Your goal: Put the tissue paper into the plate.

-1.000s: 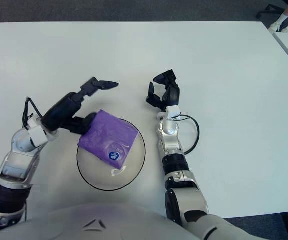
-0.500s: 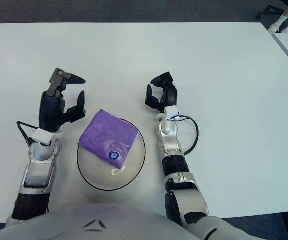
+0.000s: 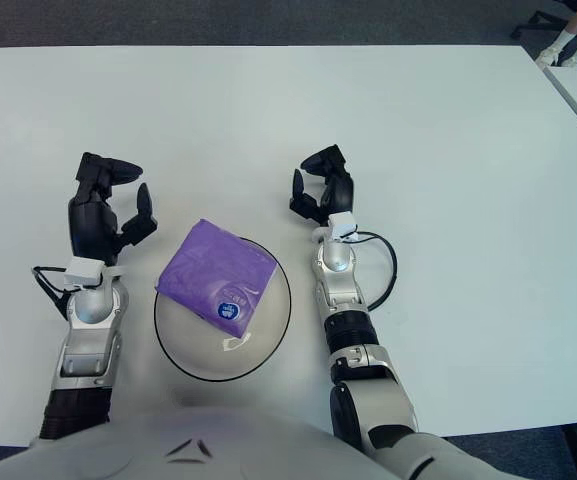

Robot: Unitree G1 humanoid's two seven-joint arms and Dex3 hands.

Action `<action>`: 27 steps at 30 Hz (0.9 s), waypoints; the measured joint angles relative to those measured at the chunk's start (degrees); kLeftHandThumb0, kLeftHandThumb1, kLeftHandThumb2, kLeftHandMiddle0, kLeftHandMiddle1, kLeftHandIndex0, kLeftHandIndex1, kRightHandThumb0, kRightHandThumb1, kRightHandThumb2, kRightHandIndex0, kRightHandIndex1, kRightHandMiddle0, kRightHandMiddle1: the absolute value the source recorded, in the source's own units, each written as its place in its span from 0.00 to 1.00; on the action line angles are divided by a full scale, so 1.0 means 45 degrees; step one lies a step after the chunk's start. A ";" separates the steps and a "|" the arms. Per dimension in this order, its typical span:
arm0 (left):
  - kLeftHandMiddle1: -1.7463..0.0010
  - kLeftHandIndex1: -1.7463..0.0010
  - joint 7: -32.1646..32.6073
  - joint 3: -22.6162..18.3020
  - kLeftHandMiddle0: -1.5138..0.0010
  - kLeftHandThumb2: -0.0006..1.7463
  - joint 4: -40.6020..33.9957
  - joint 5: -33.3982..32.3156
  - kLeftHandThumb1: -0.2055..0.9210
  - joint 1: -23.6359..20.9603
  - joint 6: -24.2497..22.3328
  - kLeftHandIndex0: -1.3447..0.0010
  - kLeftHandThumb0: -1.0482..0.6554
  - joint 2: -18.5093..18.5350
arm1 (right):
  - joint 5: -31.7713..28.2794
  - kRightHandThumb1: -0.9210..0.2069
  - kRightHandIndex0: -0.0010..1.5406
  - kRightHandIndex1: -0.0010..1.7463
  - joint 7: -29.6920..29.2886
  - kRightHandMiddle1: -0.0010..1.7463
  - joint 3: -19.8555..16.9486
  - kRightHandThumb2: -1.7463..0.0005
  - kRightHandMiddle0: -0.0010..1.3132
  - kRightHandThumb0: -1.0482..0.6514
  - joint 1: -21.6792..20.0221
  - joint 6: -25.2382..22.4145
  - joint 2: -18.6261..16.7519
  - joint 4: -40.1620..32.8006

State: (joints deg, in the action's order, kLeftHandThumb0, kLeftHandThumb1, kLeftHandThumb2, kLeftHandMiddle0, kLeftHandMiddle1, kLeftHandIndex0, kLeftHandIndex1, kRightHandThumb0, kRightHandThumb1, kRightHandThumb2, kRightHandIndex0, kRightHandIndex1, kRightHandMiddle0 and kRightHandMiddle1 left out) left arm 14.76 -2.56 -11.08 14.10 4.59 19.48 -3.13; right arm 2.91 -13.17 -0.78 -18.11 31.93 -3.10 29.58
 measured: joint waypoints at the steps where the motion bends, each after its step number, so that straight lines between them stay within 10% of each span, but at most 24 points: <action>1: 0.00 0.00 0.0076 -0.0014 0.49 0.57 0.0017 0.0001 0.70 0.0000 -0.0098 0.70 0.38 -0.0061 | 0.0000 0.33 0.43 0.97 0.0010 1.00 0.0002 0.41 0.33 0.37 0.0004 0.0000 -0.0001 -0.0005; 27: 0.00 0.00 0.1120 -0.0120 0.51 0.59 0.2516 -0.0006 0.67 0.0107 -0.0260 0.68 0.37 -0.0606 | 0.0062 0.32 0.47 1.00 -0.0370 1.00 0.0024 0.41 0.33 0.38 0.0539 -0.0230 -0.0354 -0.0685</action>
State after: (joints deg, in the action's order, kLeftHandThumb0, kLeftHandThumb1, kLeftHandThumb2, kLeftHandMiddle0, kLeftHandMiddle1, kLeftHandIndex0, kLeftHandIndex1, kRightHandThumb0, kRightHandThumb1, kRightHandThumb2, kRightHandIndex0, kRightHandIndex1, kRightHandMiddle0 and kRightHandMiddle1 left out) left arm 19.80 -3.10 0.24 14.07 5.07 18.31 -5.86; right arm 3.18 -14.83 -0.67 -15.69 30.89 -4.69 26.50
